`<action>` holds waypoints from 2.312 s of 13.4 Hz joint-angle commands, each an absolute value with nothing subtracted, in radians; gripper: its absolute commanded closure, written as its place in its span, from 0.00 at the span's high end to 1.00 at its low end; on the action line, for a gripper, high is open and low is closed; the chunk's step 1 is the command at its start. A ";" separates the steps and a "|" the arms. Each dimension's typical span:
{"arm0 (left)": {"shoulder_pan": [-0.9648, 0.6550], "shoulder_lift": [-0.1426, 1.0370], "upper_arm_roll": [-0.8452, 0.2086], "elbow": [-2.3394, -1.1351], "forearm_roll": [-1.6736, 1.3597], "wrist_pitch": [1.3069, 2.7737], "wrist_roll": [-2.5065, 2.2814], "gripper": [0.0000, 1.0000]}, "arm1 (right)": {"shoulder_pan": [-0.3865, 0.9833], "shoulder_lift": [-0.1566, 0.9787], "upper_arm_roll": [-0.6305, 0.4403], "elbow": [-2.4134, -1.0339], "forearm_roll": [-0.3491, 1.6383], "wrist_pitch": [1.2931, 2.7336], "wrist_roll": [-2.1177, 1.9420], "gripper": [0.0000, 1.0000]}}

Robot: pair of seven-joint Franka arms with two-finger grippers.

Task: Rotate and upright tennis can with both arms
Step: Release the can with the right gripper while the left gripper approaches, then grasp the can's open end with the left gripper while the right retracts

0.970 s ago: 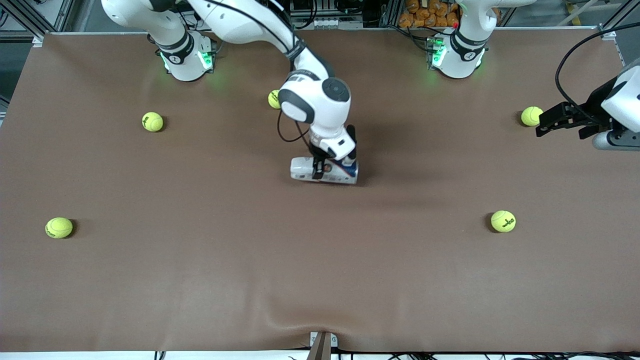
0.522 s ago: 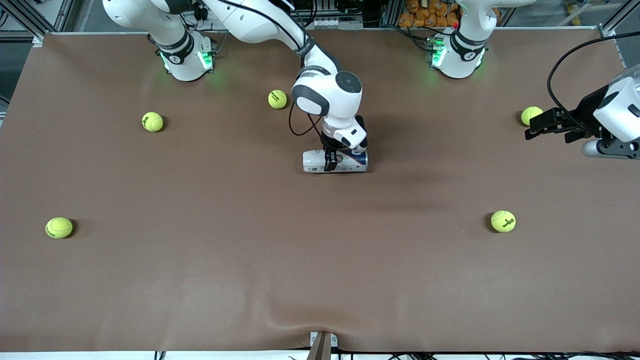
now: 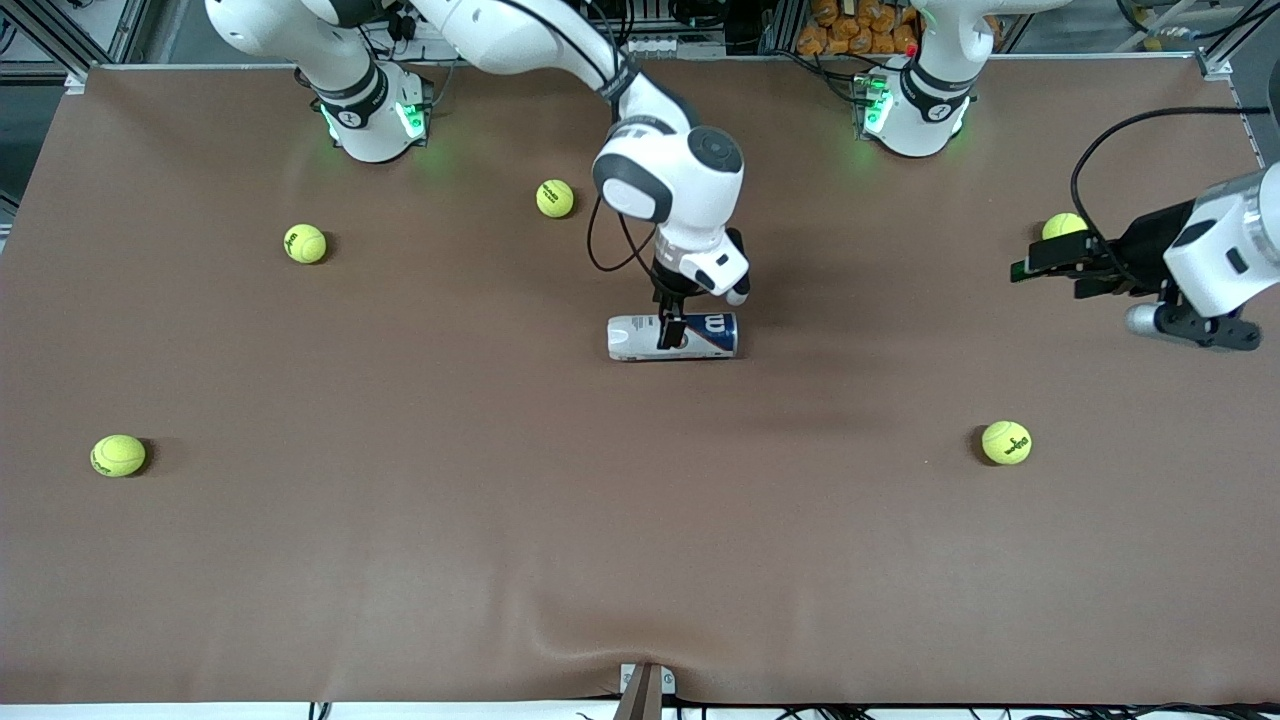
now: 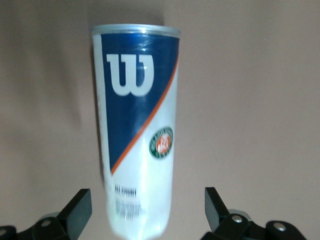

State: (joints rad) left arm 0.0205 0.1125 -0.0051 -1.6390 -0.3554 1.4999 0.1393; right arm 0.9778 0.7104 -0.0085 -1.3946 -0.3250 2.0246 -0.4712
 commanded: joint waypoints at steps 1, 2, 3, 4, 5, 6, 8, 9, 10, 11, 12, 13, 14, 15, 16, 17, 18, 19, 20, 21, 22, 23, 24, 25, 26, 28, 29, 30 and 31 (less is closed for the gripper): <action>0.031 0.133 -0.006 -1.675 -0.443 1.483 0.192 1.00 | 0.993 0.644 -0.018 -1.353 -0.342 1.822 -0.477 1.00; 0.031 0.152 -0.006 -1.692 -0.477 1.483 0.201 1.00 | 0.974 0.615 -0.040 -1.335 -0.347 1.760 -0.488 1.00; 0.041 0.172 -0.006 -1.707 -0.523 1.483 0.206 1.00 | 0.951 0.571 -0.067 -1.332 -0.347 1.734 -0.488 1.00; 0.052 0.192 -0.006 -1.726 -0.567 1.483 0.224 1.00 | 0.933 0.524 -0.089 -1.333 -0.339 1.717 -0.483 1.00; 0.055 0.219 -0.006 -1.745 -0.599 1.483 0.273 1.00 | 0.896 0.474 -0.121 -1.332 -0.337 1.663 -0.485 1.00; 0.060 0.247 -0.006 -1.773 -0.641 1.483 0.325 1.00 | 0.865 0.430 -0.150 -1.331 -0.339 1.607 -0.485 1.00; 0.078 0.288 -0.006 -1.825 -0.737 1.483 0.388 1.00 | 0.795 0.335 -0.202 -1.330 -0.345 1.548 -0.480 1.00; 0.078 0.305 -0.006 -1.850 -0.776 1.485 0.414 1.00 | 0.775 0.296 -0.239 -1.319 -0.351 1.499 -0.479 1.00; 0.077 0.322 -0.006 -1.870 -0.810 1.485 0.435 1.00 | 0.772 0.275 -0.283 -1.278 -0.365 1.439 -0.479 1.00; 0.075 0.342 -0.008 -1.888 -0.840 1.486 0.460 1.00 | 0.767 0.275 -0.331 -1.244 -0.394 1.392 -0.485 1.00; 0.072 0.360 -0.011 -1.904 -0.860 1.486 0.491 1.00 | 0.767 0.275 -0.375 -1.208 -0.402 1.366 -0.480 1.00; 0.068 0.370 -0.014 -1.925 -0.868 1.494 0.520 1.00 | 0.765 0.275 -0.417 -1.174 -0.403 1.326 -0.477 1.00; 0.066 0.377 -0.015 -1.951 -0.900 1.505 0.541 1.00 | 0.764 0.276 -0.466 -1.148 -0.403 1.286 -0.476 1.00; 0.066 0.382 -0.023 -1.979 -0.932 1.508 0.561 1.00 | 0.765 0.276 -0.510 -1.146 -0.403 1.266 -0.471 1.00; 0.066 0.382 -0.035 -2.014 -0.957 1.526 0.584 1.00 | 0.765 0.275 -0.556 -1.146 -0.394 1.264 -0.427 1.00; 0.067 0.380 -0.049 -2.060 -0.995 1.552 0.616 1.00 | 0.752 0.273 -0.590 -1.146 -0.341 1.276 -0.335 1.00; 0.067 0.377 -0.058 -2.104 -1.052 1.569 0.639 1.00 | 0.705 0.273 -0.618 -1.146 -0.243 1.279 -0.254 1.00; 0.067 0.371 -0.070 -2.135 -1.084 1.595 0.643 1.00 | 0.675 0.273 -0.633 -1.147 -0.162 1.279 -0.177 1.00; 0.069 0.364 -0.090 -2.164 -1.101 1.629 0.646 1.00 | 0.645 0.273 -0.647 -1.150 -0.112 1.290 -0.104 1.00; 0.069 0.354 -0.109 -2.193 -1.123 1.661 0.647 1.00 | 0.617 0.273 -0.652 -1.157 -0.045 1.311 -0.045 1.00; 0.069 0.353 -0.126 -2.222 -1.155 1.692 0.669 1.00 | 0.573 0.273 -0.652 -1.160 0.030 1.319 -0.025 1.00; 0.068 0.356 -0.139 -2.253 -1.195 1.718 0.707 1.00 | 0.537 0.276 -0.652 -1.167 0.099 1.333 -0.025 1.00; 0.067 0.360 -0.164 -2.284 -1.242 1.764 0.747 1.00 | 0.526 0.275 -0.652 -1.195 0.133 1.360 -0.025 1.00; 0.067 0.367 -0.184 -2.307 -1.288 1.796 0.780 1.00 | 0.528 0.272 -0.649 -1.213 0.136 1.382 -0.025 1.00; 0.064 0.373 -0.201 -2.324 -1.340 1.819 0.799 1.00 | 0.537 0.272 -0.647 -1.216 0.144 1.382 -0.026 1.00; 0.045 0.411 -0.225 -2.338 -1.420 1.883 0.842 1.00 | 0.558 0.272 -0.644 -1.221 0.143 1.384 -0.025 1.00; 0.023 0.432 -0.230 -2.338 -1.463 1.914 0.856 1.00 | 0.564 0.268 -0.646 -1.223 0.143 1.382 -0.025 1.00; -0.003 0.448 -0.232 -2.335 -1.500 1.928 0.862 1.00 | 0.565 0.259 -0.643 -1.233 0.144 1.394 -0.025 1.00; -0.026 0.451 -0.230 -2.335 -1.543 1.934 0.862 1.00 | 0.549 0.229 -0.618 -1.273 0.144 1.417 -0.023 1.00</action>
State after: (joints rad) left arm 0.0090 0.4351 -0.2236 -2.3345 -1.4701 1.9045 0.8376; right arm 0.5616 0.2733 -0.6397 -1.2206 0.1207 1.3863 -0.0432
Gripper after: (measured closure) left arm 0.000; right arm 0.000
